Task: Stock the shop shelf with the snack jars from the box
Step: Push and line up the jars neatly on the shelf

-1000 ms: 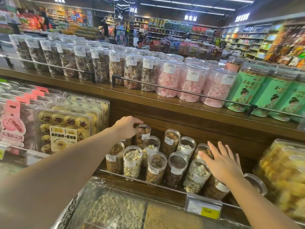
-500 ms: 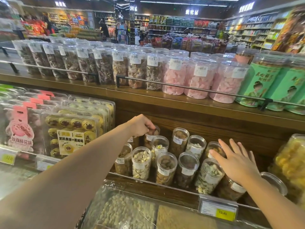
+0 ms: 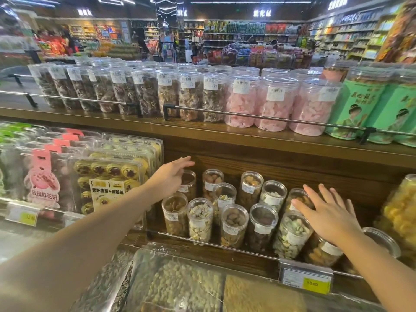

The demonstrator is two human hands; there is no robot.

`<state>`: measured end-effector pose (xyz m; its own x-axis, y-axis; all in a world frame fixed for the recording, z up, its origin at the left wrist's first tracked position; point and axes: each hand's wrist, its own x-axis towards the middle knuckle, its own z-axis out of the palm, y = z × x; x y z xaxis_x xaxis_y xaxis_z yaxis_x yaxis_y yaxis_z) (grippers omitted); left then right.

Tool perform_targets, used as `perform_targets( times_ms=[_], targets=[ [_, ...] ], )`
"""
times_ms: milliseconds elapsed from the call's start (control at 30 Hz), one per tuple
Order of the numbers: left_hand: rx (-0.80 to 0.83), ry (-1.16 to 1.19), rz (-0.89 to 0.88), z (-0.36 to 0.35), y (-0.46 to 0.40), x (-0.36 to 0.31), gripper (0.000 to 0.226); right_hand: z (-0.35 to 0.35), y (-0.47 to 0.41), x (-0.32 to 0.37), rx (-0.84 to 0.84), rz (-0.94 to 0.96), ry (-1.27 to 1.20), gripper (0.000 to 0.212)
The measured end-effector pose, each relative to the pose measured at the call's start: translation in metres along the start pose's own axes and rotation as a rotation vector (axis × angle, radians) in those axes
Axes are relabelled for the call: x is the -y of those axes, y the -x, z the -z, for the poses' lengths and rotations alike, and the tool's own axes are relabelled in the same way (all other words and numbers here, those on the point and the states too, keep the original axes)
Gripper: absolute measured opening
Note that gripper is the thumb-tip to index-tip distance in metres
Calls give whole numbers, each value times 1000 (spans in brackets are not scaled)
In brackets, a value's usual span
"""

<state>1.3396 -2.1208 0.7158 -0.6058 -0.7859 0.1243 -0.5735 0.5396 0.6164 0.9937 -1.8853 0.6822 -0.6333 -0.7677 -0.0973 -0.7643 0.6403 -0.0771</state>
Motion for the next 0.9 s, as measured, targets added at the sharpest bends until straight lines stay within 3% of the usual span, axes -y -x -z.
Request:
perform_targets(
  times_ms=[67, 233, 900],
  targets=[
    [-1, -6, -29, -2, 16, 8, 48, 1, 0, 0, 2, 1, 6, 88],
    [235, -276, -70, -23, 40, 20, 59, 2, 2, 1, 8, 9, -4, 86],
    [76, -303, -8, -36, -24, 27, 50, -1, -1, -1, 3, 6, 1, 84]
  ],
)
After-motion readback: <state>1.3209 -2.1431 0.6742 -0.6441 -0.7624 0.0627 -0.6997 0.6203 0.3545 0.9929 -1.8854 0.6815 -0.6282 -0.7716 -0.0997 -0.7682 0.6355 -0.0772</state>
